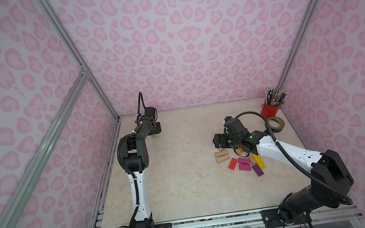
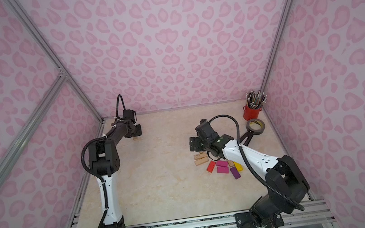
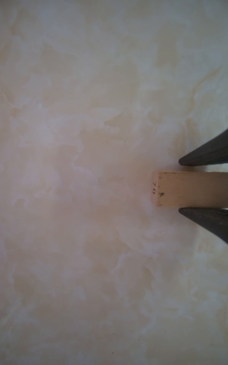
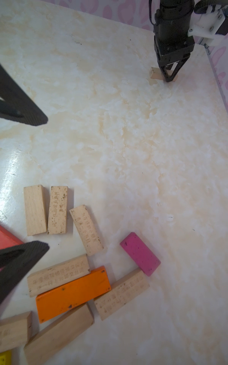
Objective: Assemble the letter k with building blocks
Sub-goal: Place the building block at the center of the board, then pick up the building block from the center of the board.
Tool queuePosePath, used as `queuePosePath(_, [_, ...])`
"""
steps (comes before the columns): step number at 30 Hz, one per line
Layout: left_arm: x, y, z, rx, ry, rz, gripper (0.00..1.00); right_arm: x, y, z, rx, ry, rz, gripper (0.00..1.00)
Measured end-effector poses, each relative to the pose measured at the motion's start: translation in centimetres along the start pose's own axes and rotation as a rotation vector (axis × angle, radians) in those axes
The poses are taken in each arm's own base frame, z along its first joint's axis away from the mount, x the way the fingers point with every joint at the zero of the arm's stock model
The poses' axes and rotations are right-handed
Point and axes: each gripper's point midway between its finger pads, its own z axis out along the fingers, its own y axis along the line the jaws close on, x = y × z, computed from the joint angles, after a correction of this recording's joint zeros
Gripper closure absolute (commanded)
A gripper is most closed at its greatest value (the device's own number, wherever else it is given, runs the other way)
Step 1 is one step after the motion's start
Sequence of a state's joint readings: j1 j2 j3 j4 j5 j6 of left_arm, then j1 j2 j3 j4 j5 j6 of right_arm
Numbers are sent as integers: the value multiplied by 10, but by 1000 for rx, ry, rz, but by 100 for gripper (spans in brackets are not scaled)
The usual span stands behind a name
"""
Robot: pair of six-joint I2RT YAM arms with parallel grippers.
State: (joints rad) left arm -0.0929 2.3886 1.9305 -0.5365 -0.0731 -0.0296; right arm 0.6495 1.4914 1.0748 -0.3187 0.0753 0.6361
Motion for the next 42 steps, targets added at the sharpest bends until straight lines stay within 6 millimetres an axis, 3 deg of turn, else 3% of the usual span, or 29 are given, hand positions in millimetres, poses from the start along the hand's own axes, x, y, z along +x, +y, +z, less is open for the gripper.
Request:
queuePosePath(15, [-3, -8, -17, 45, -20, 4, 57, -3, -3, -1, 9, -2, 14, 8])
queuePosePath(19, [-5, -16, -38, 58, -45, 5, 52, -7, -12, -4, 27, -12, 26, 8])
queuePosePath(24, [-17, -66, -106, 163, -178, 46, 49, -14, -44, -5, 105, -8, 32, 4])
queuePosePath(28, [-4, -105, -164, 277, -273, 70, 47, -15, -68, -4, 180, 26, 29, 1])
queuePosePath(32, [26, -145, -223, 410, -374, 135, 45, -4, -91, -1, 236, 85, 11, 10])
queuePosePath(37, [83, -205, -295, 617, -486, 320, 41, 19, -122, 9, 306, 206, -22, 17])
queuePosePath(42, [124, -223, -333, 766, -548, 440, 37, 37, -135, 15, 336, 293, -66, 21])
